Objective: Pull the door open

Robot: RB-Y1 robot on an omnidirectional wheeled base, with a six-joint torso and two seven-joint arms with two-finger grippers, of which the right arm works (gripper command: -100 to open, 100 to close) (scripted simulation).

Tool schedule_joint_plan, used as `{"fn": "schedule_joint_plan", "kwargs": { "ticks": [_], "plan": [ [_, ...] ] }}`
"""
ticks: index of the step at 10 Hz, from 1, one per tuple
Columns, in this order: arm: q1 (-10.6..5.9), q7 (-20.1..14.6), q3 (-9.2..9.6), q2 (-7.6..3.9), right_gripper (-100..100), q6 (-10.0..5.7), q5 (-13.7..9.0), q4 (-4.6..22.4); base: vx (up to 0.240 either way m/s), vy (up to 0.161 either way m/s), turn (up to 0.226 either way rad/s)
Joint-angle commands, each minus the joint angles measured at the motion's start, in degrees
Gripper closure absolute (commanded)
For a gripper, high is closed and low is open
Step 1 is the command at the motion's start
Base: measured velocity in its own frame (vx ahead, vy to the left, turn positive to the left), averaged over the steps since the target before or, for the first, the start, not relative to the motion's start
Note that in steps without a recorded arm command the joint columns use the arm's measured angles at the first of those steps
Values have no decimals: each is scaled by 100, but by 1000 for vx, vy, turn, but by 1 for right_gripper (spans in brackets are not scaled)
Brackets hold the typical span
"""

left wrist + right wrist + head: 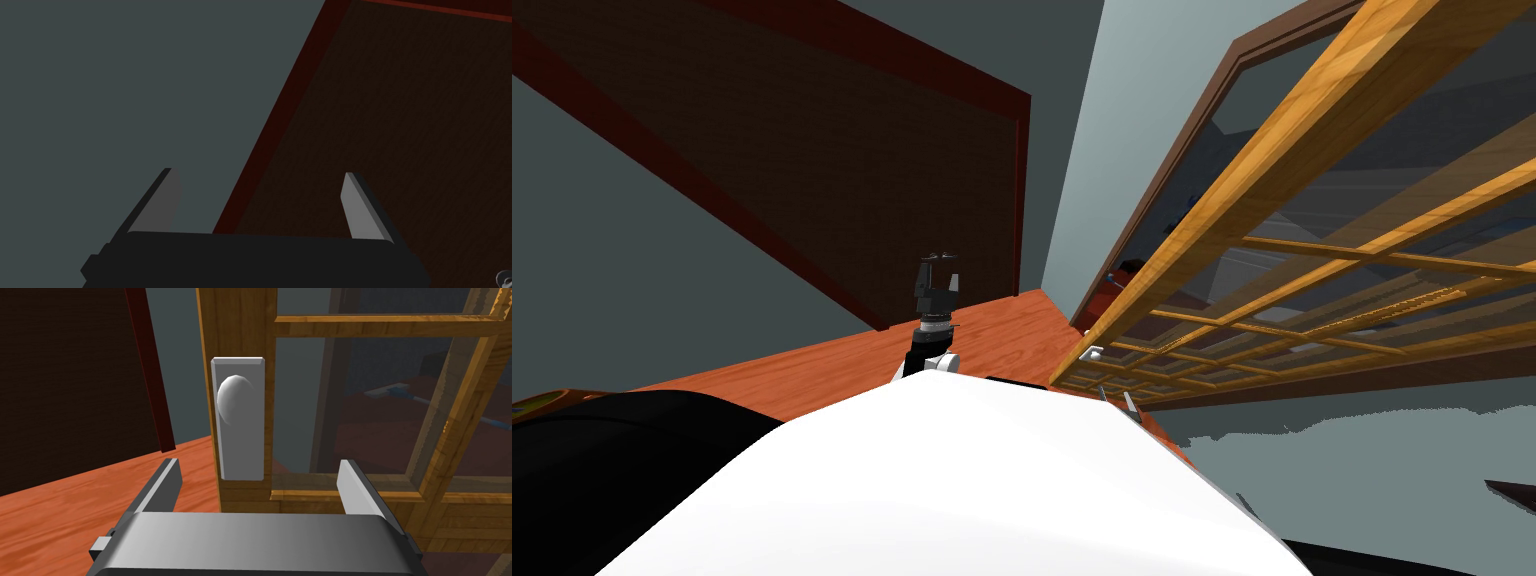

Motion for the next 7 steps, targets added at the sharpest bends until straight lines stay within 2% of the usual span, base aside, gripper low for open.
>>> {"fn": "schedule_joint_plan", "kwargs": {
  "ticks": [1, 7],
  "plan": [
    [37, 11, 7, 5, -100, -28, 4, -12, 0, 0, 0],
    [37, 11, 7, 5, -100, -28, 4, -12, 1, 0, 2]
  ]
}}
